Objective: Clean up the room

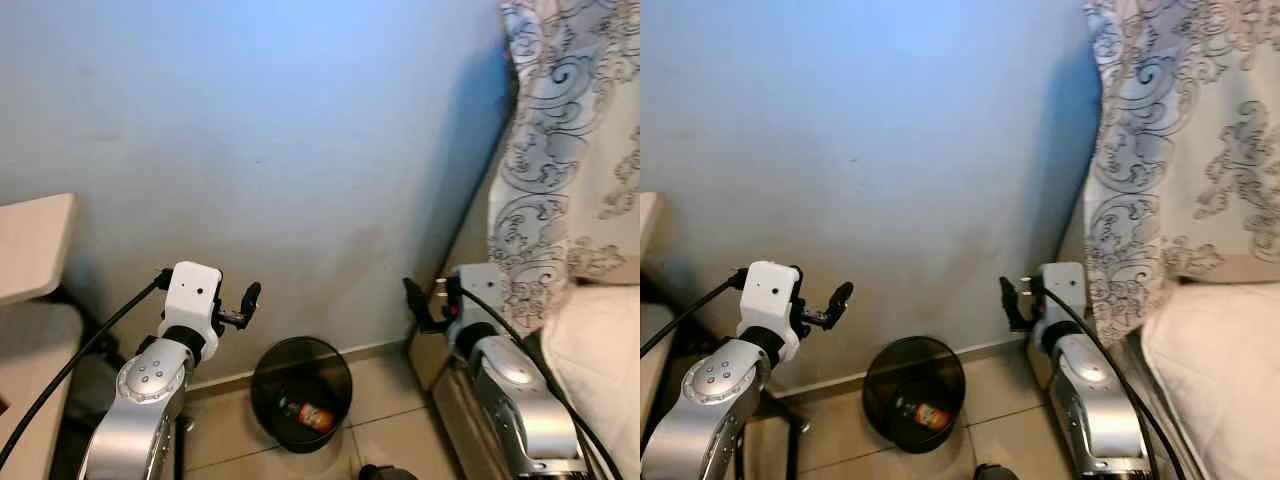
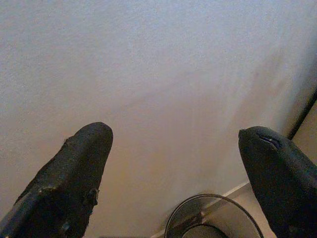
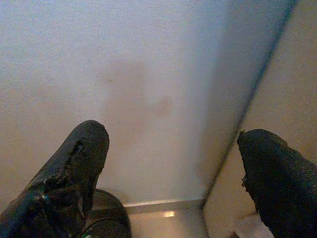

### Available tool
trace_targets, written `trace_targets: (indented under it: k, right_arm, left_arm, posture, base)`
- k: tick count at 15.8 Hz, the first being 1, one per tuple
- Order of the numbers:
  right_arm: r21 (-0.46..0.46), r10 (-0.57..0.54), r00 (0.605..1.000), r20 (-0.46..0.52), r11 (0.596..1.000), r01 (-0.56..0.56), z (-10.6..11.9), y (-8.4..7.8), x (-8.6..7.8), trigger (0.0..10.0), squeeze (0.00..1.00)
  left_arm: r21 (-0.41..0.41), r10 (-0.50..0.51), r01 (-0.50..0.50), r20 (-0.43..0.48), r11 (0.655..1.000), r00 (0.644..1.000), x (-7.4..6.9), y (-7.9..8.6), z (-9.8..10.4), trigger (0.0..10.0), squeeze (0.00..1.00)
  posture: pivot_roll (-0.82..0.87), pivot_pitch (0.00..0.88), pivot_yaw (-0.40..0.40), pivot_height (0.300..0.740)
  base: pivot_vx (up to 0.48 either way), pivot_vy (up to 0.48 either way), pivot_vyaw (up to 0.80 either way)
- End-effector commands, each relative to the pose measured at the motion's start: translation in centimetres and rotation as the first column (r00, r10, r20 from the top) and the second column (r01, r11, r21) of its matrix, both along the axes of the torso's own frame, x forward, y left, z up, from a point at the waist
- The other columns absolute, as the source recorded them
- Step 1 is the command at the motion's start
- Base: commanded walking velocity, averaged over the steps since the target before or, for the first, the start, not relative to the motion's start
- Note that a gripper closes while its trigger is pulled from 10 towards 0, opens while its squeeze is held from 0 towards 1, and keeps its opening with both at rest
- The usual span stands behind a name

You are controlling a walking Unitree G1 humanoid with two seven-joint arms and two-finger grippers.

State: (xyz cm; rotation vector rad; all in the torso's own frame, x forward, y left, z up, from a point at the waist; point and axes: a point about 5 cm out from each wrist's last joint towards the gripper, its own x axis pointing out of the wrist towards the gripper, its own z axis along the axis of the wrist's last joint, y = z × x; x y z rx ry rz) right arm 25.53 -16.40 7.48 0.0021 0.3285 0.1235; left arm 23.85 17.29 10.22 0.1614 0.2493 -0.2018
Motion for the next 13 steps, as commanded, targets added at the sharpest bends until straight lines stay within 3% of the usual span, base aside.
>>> trace_targets:
  k: [1, 13]
  right_arm:
    - [-0.004, -0.010, 1.000, 0.017, 1.000, 0.010, 0.4, 0.0, 0.0, 10.0, 1.00]
    - [0.046, 0.007, 1.000, 0.031, 0.999, -0.008, 0.8, 0.9, 0.0, 10.0, 1.00]
  left_arm:
    - [0.007, 0.015, -0.015, 0.009, 1.000, 1.000, 0.0, 0.2, 0.2, 10.0, 0.00]
    - [0.026, 0.003, -0.004, 0.033, 1.000, 0.999, 0.2, -0.1, 0.6, 10.0, 0.00]
  posture:
    - [-0.01, 0.000, 0.046, 0.740]
    - [0.00, 0.000, 0.037, 0.740]
  base:
    - [0.000, 0.000, -0.76]
    - [0.000, -0.026, -0.76]
